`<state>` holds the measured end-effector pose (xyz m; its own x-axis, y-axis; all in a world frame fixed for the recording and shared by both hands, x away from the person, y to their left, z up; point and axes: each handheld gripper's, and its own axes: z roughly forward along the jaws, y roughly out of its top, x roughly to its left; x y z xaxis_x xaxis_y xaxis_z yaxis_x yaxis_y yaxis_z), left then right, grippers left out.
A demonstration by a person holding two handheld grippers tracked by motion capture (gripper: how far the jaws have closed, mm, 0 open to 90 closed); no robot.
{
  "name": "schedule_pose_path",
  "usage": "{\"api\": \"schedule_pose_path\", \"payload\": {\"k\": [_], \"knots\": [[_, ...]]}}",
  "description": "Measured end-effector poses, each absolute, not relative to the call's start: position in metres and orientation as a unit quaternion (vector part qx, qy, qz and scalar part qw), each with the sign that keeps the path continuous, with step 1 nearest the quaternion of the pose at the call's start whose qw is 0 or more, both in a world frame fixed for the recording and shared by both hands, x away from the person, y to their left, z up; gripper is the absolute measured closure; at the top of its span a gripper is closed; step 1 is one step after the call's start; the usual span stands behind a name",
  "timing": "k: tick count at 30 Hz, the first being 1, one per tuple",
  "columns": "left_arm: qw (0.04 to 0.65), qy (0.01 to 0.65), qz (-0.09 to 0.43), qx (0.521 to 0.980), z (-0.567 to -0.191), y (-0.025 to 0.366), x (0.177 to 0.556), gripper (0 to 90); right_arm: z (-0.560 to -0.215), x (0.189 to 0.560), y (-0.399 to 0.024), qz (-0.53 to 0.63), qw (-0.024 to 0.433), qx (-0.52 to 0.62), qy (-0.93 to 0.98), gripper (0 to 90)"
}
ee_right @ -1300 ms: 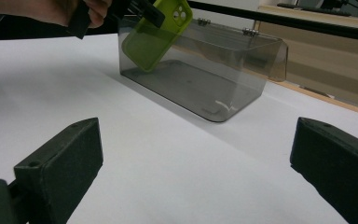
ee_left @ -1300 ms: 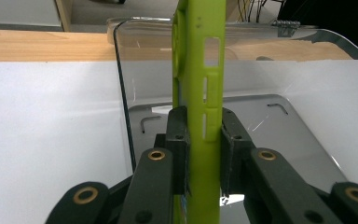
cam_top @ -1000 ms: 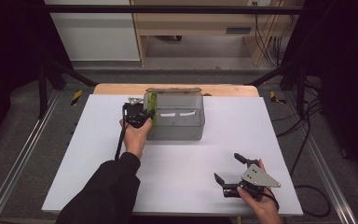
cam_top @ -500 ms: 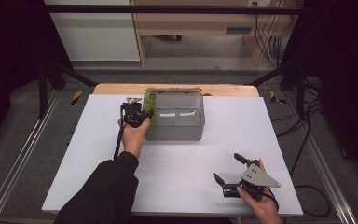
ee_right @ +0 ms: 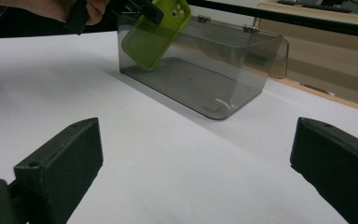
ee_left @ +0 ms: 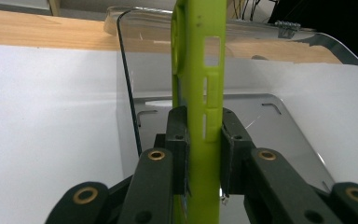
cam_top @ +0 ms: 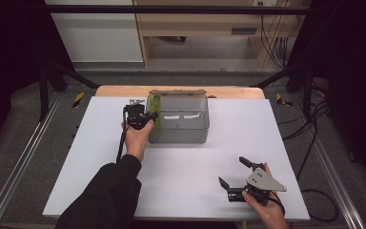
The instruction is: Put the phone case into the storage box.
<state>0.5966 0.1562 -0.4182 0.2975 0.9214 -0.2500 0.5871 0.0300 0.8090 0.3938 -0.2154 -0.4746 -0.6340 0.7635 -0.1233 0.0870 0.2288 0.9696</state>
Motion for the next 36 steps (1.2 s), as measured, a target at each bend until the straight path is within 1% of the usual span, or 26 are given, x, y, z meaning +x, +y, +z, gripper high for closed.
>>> {"api": "schedule_pose_path", "payload": {"k": [7, 17, 27, 36], "knots": [[0.434, 0.560, 0.202, 0.676, -0.418, 0.154, 0.595, 76.1, -0.475, 0.394, -0.215, 0.545, 0.307, 0.294, 0.722, 2.7], [0.424, 0.555, 0.227, 0.679, -0.416, 0.151, 0.594, 72.0, -0.475, 0.394, -0.214, 0.545, 0.306, 0.293, 0.723, 2.8], [0.418, 0.559, 0.228, 0.679, -0.415, 0.149, 0.595, 71.0, -0.475, 0.393, -0.214, 0.545, 0.303, 0.295, 0.724, 2.7], [0.408, 0.560, 0.241, 0.680, -0.413, 0.145, 0.596, 69.0, -0.475, 0.393, -0.214, 0.545, 0.302, 0.295, 0.724, 2.7]]}}
